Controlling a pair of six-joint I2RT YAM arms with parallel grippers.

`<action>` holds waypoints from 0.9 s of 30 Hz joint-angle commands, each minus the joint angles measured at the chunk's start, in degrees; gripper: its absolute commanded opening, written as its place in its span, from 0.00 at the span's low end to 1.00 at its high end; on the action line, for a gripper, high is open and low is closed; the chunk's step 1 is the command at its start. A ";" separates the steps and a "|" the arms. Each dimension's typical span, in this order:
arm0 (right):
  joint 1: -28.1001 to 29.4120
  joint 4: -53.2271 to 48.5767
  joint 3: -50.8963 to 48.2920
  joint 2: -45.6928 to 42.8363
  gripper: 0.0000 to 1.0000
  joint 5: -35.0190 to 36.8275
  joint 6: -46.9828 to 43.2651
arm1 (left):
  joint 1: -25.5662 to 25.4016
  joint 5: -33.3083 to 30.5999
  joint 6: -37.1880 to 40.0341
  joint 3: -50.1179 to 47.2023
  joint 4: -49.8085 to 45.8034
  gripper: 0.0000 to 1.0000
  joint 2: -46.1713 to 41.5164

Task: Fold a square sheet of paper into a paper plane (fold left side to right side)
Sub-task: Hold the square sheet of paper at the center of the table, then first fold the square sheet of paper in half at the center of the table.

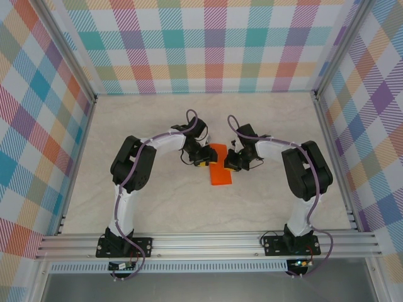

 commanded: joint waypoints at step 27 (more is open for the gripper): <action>0.41 -4.90 0.39 3.76 0.06 2.80 -1.43 | 1.85 -8.31 2.63 3.40 -8.59 0.58 -5.96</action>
